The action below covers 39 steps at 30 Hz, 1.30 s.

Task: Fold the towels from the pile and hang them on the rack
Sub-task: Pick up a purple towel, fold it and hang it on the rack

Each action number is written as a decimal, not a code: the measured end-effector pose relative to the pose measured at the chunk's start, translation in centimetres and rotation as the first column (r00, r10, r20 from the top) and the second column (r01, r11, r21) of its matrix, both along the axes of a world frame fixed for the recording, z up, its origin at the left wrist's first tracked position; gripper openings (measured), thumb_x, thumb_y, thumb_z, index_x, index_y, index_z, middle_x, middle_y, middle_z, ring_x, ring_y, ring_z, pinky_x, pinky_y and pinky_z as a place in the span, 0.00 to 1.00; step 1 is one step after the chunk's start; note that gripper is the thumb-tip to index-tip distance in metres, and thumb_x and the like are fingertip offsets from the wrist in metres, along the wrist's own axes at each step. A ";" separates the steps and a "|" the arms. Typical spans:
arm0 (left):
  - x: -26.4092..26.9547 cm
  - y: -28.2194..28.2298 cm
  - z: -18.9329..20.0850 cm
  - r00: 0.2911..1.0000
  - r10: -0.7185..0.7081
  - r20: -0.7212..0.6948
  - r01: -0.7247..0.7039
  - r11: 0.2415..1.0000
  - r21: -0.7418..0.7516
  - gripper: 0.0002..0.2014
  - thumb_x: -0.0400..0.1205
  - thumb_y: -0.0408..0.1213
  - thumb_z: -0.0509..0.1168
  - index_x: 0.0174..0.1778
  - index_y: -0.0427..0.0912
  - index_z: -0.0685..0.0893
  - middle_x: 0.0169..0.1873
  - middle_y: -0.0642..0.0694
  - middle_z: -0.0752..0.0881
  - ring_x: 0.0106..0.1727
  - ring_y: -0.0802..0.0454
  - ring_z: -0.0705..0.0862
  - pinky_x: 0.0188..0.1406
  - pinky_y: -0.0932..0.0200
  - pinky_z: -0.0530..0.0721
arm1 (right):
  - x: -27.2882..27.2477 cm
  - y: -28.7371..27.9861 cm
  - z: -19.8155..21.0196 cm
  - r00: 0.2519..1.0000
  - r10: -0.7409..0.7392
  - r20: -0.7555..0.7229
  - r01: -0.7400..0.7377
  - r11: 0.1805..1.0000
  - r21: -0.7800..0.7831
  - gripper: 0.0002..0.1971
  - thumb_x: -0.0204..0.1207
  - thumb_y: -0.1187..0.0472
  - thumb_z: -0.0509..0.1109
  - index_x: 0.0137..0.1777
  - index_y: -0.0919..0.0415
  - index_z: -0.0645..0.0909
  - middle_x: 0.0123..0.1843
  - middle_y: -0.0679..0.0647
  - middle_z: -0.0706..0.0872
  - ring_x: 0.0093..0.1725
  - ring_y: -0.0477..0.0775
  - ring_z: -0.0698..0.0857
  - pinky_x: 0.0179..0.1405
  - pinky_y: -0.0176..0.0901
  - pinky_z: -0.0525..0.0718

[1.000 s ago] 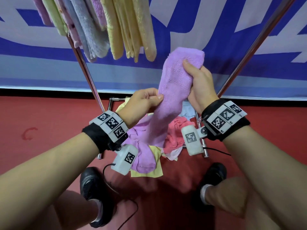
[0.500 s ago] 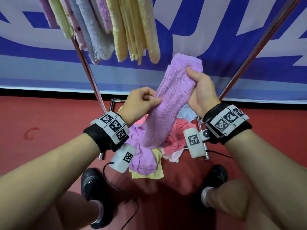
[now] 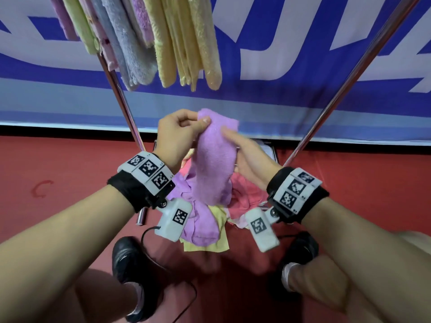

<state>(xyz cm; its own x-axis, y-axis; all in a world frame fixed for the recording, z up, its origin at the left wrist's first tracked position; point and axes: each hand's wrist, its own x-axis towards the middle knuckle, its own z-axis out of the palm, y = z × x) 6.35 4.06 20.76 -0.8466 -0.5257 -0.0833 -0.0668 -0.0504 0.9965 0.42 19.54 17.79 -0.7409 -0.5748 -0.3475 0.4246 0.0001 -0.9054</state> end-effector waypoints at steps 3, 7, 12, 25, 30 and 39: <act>-0.2 -0.9 0.1 0.996 0.086 0.016 -0.086 0.996 0.015 0.07 0.79 0.37 0.77 0.45 0.39 0.87 0.28 0.45 0.84 0.27 0.48 0.78 0.27 0.57 0.76 | 0.9 -0.4 -1.5 0.942 -0.136 -0.307 0.169 0.982 0.085 0.16 0.76 0.59 0.79 0.60 0.65 0.85 0.57 0.69 0.92 0.56 0.60 0.91 0.67 0.71 0.85; -0.1 -1.0 -0.1 0.993 0.120 0.007 -0.120 0.993 0.019 0.07 0.81 0.38 0.75 0.47 0.38 0.87 0.28 0.48 0.85 0.28 0.53 0.81 0.31 0.57 0.82 | 1.3 -0.5 -0.9 0.834 -0.208 -0.511 0.236 0.972 -0.011 0.18 0.80 0.60 0.76 0.62 0.42 0.74 0.47 0.65 0.93 0.44 0.60 0.91 0.47 0.58 0.89; 0.2 -0.7 0.0 0.990 -0.129 0.059 0.125 0.990 0.069 0.13 0.83 0.45 0.72 0.53 0.38 0.90 0.41 0.45 0.91 0.40 0.52 0.87 0.44 0.57 0.84 | 0.7 -0.3 1.0 0.757 -0.208 -0.620 0.221 0.974 -0.057 0.11 0.82 0.67 0.74 0.60 0.53 0.86 0.59 0.53 0.92 0.54 0.49 0.91 0.58 0.45 0.88; -0.4 0.4 2.6 0.991 -0.121 -0.062 0.122 0.993 0.005 0.09 0.84 0.38 0.71 0.51 0.34 0.89 0.40 0.43 0.90 0.39 0.50 0.87 0.37 0.54 0.86 | -0.5 0.0 2.3 0.917 -0.371 -0.150 0.339 0.919 -0.204 0.29 0.72 0.51 0.83 0.68 0.62 0.79 0.60 0.63 0.91 0.57 0.55 0.92 0.63 0.53 0.88; -1.1 -0.5 3.5 0.987 -0.160 0.025 0.162 0.983 -0.082 0.15 0.84 0.42 0.71 0.50 0.30 0.87 0.37 0.39 0.82 0.38 0.47 0.79 0.40 0.51 0.81 | 0.9 -0.9 1.3 0.975 -0.155 -0.161 0.141 0.986 -0.094 0.21 0.77 0.55 0.79 0.64 0.68 0.87 0.60 0.62 0.93 0.64 0.61 0.91 0.73 0.62 0.84; -0.6 -1.7 2.6 0.938 -0.259 0.231 0.244 0.965 0.093 0.07 0.83 0.37 0.72 0.52 0.37 0.85 0.39 0.40 0.87 0.40 0.47 0.87 0.46 0.57 0.89 | -0.2 -0.8 1.6 0.887 -0.185 -0.422 0.241 0.967 0.083 0.31 0.71 0.37 0.75 0.52 0.69 0.89 0.58 0.71 0.89 0.51 0.49 0.86 0.64 0.64 0.87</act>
